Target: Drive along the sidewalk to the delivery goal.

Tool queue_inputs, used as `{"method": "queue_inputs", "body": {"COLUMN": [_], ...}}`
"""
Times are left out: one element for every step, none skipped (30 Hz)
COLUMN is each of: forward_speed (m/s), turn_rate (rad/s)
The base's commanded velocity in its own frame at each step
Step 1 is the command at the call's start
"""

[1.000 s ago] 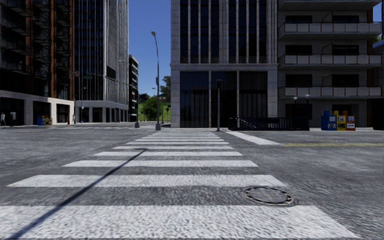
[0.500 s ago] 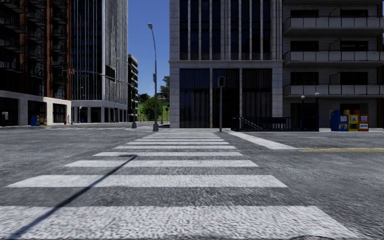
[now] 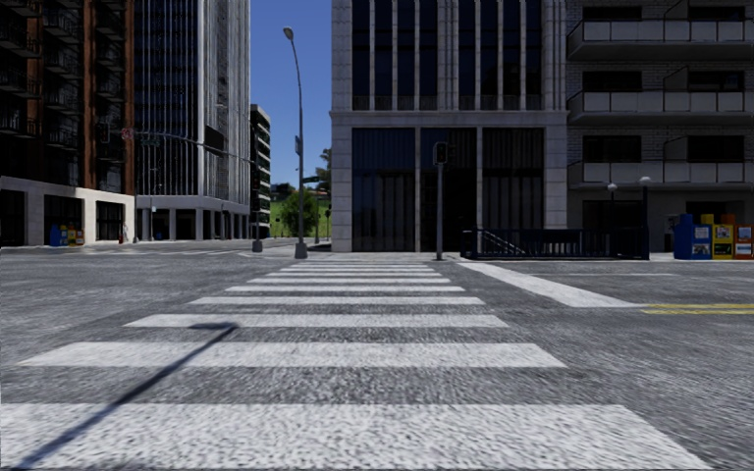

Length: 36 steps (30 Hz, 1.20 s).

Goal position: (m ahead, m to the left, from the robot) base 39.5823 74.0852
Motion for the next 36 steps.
{"method": "queue_inputs", "body": {"forward_speed": [2.0,2.0,2.0,2.0,2.0,2.0,2.0,2.0,2.0,2.0,2.0,2.0,2.0,2.0,2.0,2.0,2.0,2.0,2.0,2.0,2.0,2.0,2.0,2.0,2.0,2.0,2.0,2.0,2.0,2.0,2.0,2.0,2.0,2.0,2.0,2.0], "turn_rate": [0.0,0.0,0.0,0.0,0.0,0.0,0.0,0.0,0.0,0.0,0.0,0.0,0.0,0.0,0.0,0.0,0.0,0.0,0.0,0.0,0.0,0.0,0.0,0.0,0.0,0.0,0.0,0.0,0.0,0.0,0.0,0.0,0.0,0.0,0.0,0.0]}}
